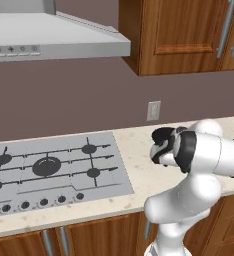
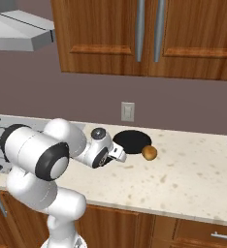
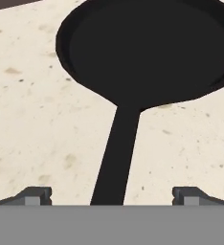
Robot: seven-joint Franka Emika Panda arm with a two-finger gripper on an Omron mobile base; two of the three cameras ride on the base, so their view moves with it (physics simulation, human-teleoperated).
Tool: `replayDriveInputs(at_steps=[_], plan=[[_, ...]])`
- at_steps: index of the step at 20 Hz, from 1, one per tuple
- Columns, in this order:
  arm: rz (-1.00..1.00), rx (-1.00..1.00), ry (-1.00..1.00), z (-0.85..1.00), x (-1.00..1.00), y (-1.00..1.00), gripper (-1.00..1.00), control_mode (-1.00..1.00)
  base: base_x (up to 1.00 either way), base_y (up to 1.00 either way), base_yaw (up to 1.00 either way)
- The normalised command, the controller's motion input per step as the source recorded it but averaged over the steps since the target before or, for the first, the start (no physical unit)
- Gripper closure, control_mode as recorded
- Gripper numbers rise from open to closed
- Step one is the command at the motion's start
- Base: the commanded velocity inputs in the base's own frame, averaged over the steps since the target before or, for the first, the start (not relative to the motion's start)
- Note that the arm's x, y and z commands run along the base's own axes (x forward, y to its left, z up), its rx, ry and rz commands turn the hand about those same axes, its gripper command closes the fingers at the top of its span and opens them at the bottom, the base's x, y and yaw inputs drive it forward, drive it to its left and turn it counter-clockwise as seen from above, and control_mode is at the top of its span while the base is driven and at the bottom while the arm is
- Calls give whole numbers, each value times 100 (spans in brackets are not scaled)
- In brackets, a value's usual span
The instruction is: Place both pans onto different burners. Then place the potato and the steak on different pans.
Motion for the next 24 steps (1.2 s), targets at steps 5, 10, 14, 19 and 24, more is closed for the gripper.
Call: replayDriveInputs(at_steps=[5,10,14,19,24], plan=[[0,1,0,-17,19,0,-100,-100,0,0,0],[0,1,2,-22,18,0,-100,-100,0,0,0],[0,1,1,-24,13,-1,100,-100,0,0,0],[0,1,0,-21,5,-4,100,-100,0,0,0],[0,2,3,-7,0,1,100,-100,0,0,0]])
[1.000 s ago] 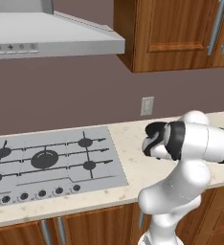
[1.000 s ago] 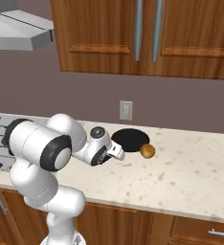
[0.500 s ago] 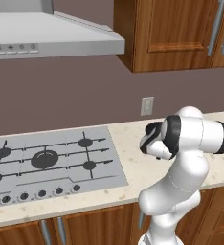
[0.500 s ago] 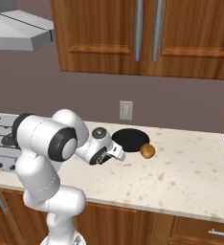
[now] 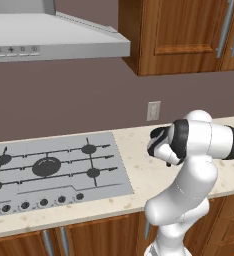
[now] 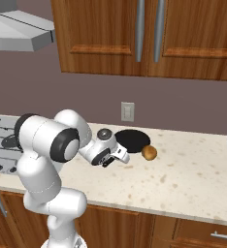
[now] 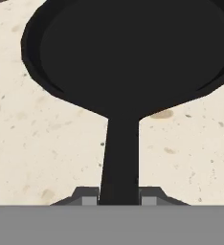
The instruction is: Place both pans onto different burners. Then place the potato and the steak on different pans.
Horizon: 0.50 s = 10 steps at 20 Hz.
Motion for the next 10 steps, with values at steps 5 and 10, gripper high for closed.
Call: replayDriveInputs(at_steps=[5,10], plan=[[6,0,-1,10,-7,9,100,-100,0,0,0],[13,0,-3,39,-34,13,100,-100,0,0,0]])
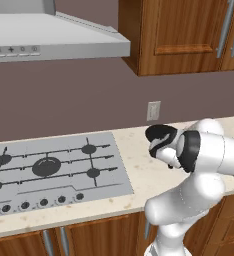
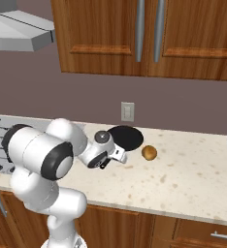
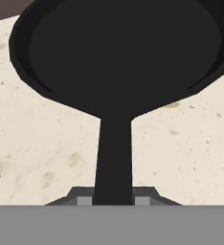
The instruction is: Place both pans onto different burners. Then place the potato and the steak on different pans.
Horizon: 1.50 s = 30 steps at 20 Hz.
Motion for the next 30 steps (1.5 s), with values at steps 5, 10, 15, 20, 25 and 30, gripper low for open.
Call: replayDriveInputs(at_steps=[5,10,15,20,25,30], plan=[[19,-4,0,48,-38,19,100,-100,0,0,0],[19,-9,18,83,-37,17,100,-100,0,0,0],[23,-9,29,87,-37,15,100,-100,0,0,0],[36,-3,16,29,-58,14,100,-100,0,0,0],[36,0,3,24,-55,25,100,-100,0,0,0],[33,0,0,34,-38,33,100,-100,0,0,0]])
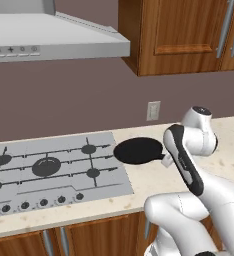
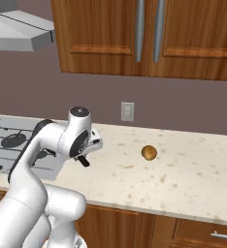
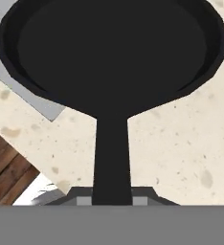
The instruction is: Place both pans onto different burners. Then place the potato and the steak on different pans.
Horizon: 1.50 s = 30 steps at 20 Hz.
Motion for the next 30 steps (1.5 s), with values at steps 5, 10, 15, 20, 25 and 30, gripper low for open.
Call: replayDriveInputs(at_steps=[5,10,15,20,25,30], plan=[[23,0,0,17,-22,39,100,-100,0,0,0],[3,1,0,-1,0,34,100,-100,0,0,0],[0,1,0,0,0,23,100,-100,0,0,0],[0,0,1,-10,2,40,100,-100,0,0,0],[0,0,0,-8,16,41,100,-100,0,0,0],[0,-2,0,-15,26,31,100,-100,0,0,0]])
